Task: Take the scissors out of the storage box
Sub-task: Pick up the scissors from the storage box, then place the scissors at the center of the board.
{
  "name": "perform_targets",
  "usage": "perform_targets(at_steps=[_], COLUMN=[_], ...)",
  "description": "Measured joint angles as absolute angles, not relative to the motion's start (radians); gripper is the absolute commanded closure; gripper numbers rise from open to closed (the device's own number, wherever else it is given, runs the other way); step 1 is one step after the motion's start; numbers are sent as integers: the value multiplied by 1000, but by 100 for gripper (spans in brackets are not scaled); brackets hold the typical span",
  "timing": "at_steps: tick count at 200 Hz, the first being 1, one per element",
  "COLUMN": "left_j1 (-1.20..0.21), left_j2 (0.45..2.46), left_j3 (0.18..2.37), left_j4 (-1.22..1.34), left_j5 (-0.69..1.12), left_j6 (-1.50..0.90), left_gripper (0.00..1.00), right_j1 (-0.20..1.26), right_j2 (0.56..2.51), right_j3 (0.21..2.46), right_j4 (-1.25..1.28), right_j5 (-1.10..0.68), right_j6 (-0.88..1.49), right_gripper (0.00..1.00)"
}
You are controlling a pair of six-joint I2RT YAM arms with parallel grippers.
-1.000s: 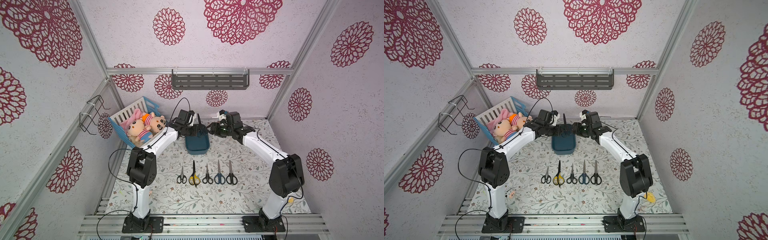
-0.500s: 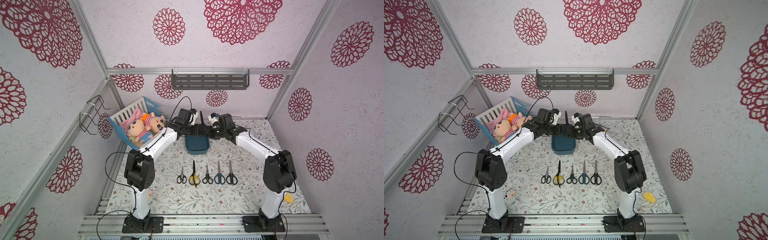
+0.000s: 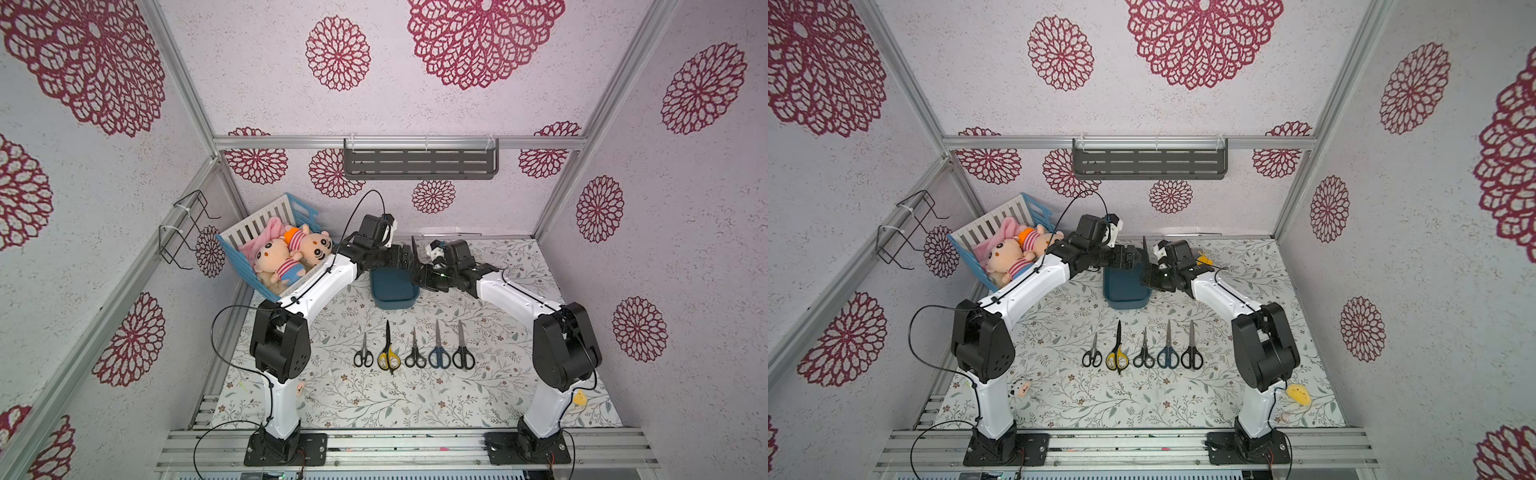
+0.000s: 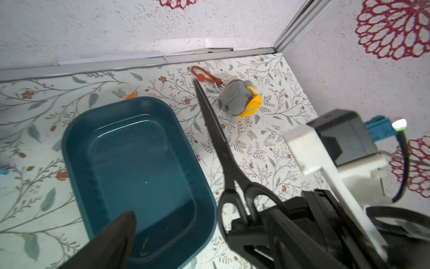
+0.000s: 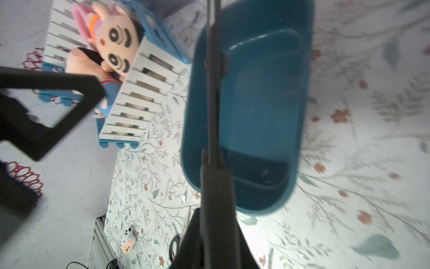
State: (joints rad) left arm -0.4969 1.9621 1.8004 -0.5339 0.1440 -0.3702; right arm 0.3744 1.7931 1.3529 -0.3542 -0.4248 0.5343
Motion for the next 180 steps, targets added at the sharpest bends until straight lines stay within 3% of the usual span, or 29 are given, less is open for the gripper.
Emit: perform_targets(at_steps=[76,180], left_j1=[-476,-440], left_j2=[1956,1954], left_j3=[1781,1781], left_j4=[-636,-657], left_j5=[-92,-140], left_j6=[-366,-328], left_gripper=[3,3], right_j1=[150,87], right_j2=[1431,1391], right_j3=[923,714], right_j4=[-626,-689], right_j5=[-274,-211], right_j6=[515,505], right_gripper=[89,87])
